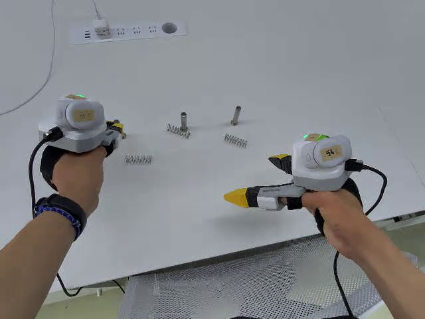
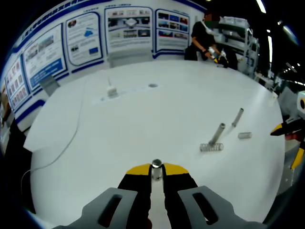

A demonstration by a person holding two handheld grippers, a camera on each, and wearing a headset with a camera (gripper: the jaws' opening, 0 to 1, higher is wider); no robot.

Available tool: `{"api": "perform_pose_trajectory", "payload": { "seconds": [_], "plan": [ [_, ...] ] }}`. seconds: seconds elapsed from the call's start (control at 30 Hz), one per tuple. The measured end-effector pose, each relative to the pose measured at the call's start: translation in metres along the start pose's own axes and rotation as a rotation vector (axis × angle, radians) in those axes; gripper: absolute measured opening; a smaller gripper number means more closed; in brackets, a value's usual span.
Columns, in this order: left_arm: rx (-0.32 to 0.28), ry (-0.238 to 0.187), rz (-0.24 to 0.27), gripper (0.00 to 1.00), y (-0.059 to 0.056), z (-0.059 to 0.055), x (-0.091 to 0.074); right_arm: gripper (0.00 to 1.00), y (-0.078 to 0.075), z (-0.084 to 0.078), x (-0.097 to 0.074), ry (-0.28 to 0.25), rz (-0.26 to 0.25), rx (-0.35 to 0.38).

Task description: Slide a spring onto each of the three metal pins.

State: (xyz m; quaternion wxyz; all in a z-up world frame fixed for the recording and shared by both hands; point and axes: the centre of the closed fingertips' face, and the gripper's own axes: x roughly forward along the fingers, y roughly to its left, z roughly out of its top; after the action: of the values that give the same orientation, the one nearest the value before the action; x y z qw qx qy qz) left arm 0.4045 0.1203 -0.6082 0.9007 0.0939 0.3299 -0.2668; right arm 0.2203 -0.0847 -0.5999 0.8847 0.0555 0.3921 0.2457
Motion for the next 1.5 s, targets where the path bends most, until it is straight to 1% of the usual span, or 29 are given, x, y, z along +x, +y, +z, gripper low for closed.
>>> {"api": "perform_pose_trajectory", "payload": {
  "seconds": [0.13,0.23,0.4,0.6,0.7,0.93,1.03,1.23,1.5],
  "plan": [
    [0.001,0.001,0.004,0.08,0.0,0.0,0.0,0.9,0.001,-0.001,0.0,0.001,0.002,-0.002],
    [0.005,0.012,0.002,0.08,0.0,-0.003,0.0,0.9,0.002,-0.001,0.0,0.002,0.001,-0.002],
    [-0.001,0.01,0.002,0.09,0.0,-0.004,-0.001,0.9,0.0,0.0,0.0,-0.001,-0.002,0.0],
    [-0.013,0.019,-0.01,0.11,0.0,-0.008,-0.001,0.91,0.001,-0.001,0.001,0.001,0.003,-0.003],
    [-0.02,0.023,-0.013,0.14,-0.001,-0.011,-0.002,0.91,0.001,-0.002,0.001,0.003,0.004,-0.003],
    [-0.033,0.037,-0.017,0.19,-0.002,-0.019,-0.006,0.91,0.001,-0.001,0.002,0.002,0.005,-0.002],
    [-0.058,0.047,-0.026,0.21,-0.003,-0.024,-0.008,0.91,0.002,-0.002,0.002,0.004,0.006,-0.004],
    [-0.062,0.059,-0.028,0.24,-0.003,-0.035,-0.014,0.91,0.003,-0.002,0.003,0.006,0.009,-0.004],
    [-0.066,0.068,-0.027,0.27,-0.004,-0.043,-0.024,0.91,0.004,-0.002,0.005,0.006,0.014,-0.005]
  ]
}}
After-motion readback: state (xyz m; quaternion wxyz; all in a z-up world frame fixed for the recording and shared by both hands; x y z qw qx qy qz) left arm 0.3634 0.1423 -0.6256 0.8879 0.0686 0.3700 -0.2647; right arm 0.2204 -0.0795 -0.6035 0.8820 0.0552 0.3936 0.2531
